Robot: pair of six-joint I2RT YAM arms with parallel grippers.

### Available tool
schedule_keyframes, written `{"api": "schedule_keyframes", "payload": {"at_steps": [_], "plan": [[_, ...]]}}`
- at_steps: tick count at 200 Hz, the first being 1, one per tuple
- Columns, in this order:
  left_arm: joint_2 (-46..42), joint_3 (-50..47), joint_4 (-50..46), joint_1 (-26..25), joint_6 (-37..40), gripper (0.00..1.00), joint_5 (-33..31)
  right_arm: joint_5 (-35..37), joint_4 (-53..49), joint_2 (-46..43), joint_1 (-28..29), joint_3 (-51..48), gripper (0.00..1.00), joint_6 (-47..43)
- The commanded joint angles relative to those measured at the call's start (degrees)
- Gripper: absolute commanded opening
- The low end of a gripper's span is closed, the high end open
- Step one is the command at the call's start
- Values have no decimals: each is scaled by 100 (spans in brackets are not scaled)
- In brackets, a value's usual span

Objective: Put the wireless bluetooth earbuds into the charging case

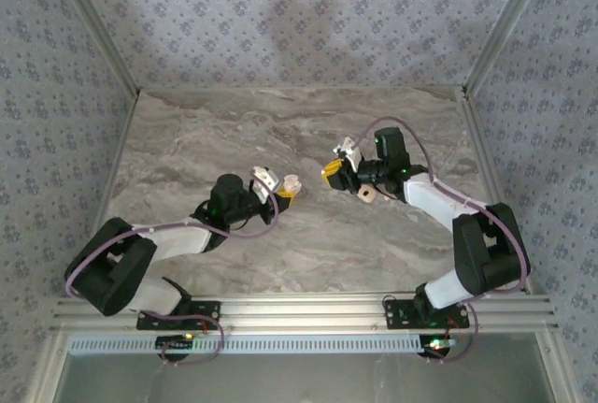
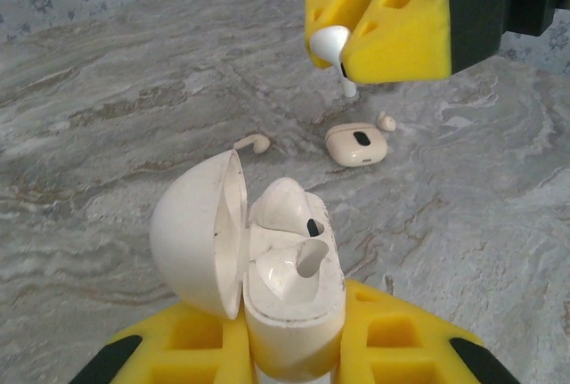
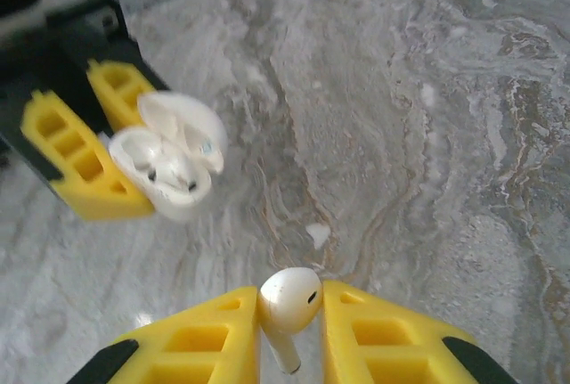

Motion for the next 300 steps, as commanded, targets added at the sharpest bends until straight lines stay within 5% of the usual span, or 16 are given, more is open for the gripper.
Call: {"api": "schedule_keyframes", "payload": {"at_steps": [1, 45, 105, 173, 300], "plan": [[119, 177, 656, -70, -126, 8, -92, -222, 1034, -465, -70, -303, 23, 1252], [285, 245, 1045, -237, -97, 8, 5, 379, 2144, -1407, 0, -1144, 24, 2247], [394, 235, 1541, -581, 309, 8, 129, 1347, 2797, -2007, 808, -1621, 24, 2297], [457, 303, 1619, -803, 488, 8, -83, 1889, 3399, -2074, 1434, -1982, 24, 2182], [483, 330, 1825, -812, 294, 8, -176, 2066, 3890, -1682, 1604, -2173, 25, 2238]]}}
